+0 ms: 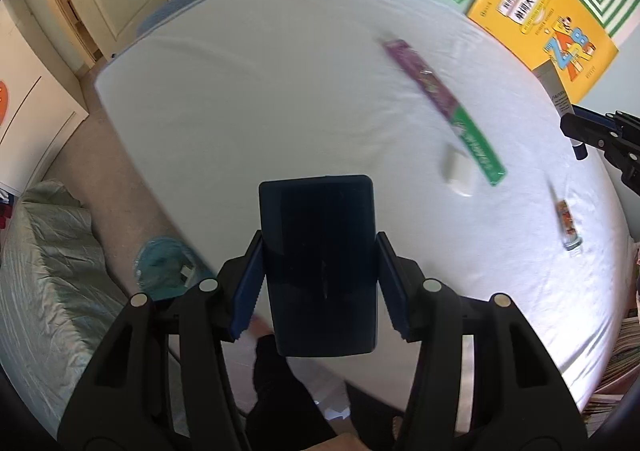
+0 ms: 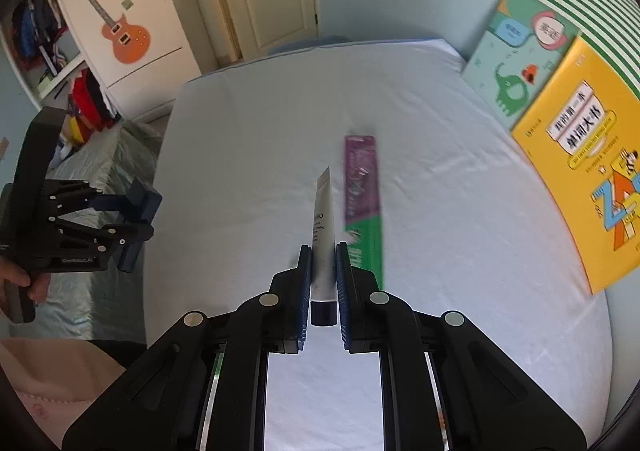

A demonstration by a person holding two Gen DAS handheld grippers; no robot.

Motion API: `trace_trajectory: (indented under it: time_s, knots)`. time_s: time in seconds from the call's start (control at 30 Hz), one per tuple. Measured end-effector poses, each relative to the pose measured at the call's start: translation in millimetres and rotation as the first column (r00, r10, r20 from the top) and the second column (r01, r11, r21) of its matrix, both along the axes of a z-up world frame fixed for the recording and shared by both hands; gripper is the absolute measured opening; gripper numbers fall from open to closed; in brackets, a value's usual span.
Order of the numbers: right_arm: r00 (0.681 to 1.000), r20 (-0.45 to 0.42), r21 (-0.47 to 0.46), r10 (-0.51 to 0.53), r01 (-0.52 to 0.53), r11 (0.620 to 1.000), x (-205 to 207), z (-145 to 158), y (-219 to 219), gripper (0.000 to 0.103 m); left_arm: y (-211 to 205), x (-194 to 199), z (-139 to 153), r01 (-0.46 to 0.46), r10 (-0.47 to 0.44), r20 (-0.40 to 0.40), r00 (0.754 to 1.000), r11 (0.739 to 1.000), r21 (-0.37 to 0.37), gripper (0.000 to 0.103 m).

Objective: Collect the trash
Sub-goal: 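Carry the navy case and white tube to the teal wastebasket and open both tools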

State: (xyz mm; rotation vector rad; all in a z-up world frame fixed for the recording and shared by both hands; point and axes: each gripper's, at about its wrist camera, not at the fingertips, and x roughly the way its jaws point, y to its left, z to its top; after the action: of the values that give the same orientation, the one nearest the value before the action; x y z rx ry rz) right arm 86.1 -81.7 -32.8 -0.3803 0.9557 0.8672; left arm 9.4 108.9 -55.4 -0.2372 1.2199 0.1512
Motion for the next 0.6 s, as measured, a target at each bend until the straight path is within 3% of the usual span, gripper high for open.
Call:
trace_trajectory:
  time_s: [0.27,0.43,0.6]
  knots:
    - [0.984,-0.034,0.009,0.173,-0.172,0.985,-33.0,-5.6,140.9,0.013,126.2,-43.3,-13.0,-0.083,0.084,-0.029,0.996,0.995,0.047,0.051]
    - [0.953,-0.052,0.011,0.299,-0.299,0.954,-61.3,-11.9,224.3,0.013,197.4,-76.8,-21.7,-0.169,0.171,-0.037,0.985,0.983,0.067,0.051]
    - [0.902,-0.078,0.016,0.426,-0.426,0.905,-93.1,-18.5,295.4,0.013,250.5,-110.7,-30.5,-0.252,0.257,-0.056,0.965,0.965,0.077,0.051]
